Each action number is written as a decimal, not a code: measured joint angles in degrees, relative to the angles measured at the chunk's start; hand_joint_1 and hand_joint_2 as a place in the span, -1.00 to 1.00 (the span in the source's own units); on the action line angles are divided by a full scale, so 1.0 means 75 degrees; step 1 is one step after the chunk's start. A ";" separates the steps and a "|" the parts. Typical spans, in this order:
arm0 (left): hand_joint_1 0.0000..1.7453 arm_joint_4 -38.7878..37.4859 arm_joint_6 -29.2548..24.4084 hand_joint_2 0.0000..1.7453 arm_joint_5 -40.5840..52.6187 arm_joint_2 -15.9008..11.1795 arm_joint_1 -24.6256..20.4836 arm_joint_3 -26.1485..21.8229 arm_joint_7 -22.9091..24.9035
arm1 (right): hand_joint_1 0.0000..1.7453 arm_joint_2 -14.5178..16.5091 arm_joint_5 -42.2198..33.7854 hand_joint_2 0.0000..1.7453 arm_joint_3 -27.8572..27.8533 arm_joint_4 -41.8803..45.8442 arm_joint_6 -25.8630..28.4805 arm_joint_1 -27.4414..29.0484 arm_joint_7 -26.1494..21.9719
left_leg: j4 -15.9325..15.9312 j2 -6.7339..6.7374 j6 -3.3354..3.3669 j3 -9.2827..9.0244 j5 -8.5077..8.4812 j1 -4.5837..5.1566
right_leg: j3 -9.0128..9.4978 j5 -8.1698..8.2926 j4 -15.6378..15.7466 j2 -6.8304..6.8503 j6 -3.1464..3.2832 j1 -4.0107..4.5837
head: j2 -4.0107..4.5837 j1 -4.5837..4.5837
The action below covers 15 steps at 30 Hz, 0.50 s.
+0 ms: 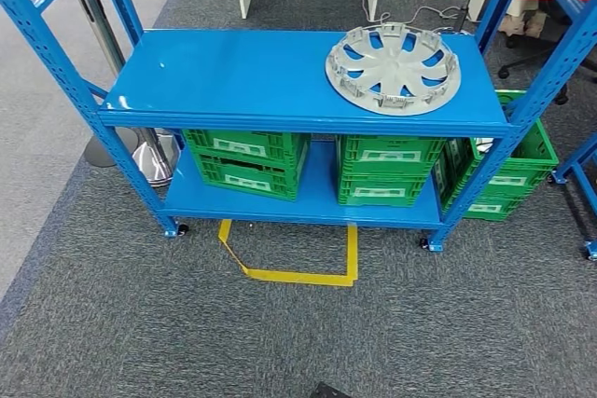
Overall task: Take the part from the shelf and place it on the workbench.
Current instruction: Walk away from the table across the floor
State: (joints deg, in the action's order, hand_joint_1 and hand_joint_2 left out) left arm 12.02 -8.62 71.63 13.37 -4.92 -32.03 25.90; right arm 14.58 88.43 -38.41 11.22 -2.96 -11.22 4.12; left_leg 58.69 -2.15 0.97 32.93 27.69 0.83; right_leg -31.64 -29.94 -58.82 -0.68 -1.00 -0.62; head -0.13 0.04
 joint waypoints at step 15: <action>-1.00 0.0001 -0.1611 0.50 -0.3021 0.0110 -0.0013 -0.2367 -0.2543 | -1.00 -0.0393 -0.3627 -1.00 -0.2049 0.0020 0.1236 0.0391 -0.0908 | 0.0004 -0.0001 0.0001 0.0002 0.0009 -0.0003 | 0.0002 -0.0002 0.0013 0.0002 -0.0001 0.0002 | 0.0000 -0.0002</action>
State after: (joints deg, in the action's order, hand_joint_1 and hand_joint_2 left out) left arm 12.03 -20.70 48.97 14.19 -5.02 -49.79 6.83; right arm 11.63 61.23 -53.78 11.37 6.31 -8.29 -2.69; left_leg 58.72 -2.16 0.97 32.94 27.76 0.81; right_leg -31.62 -29.95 -58.73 -0.66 -1.01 -0.60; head -0.13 0.03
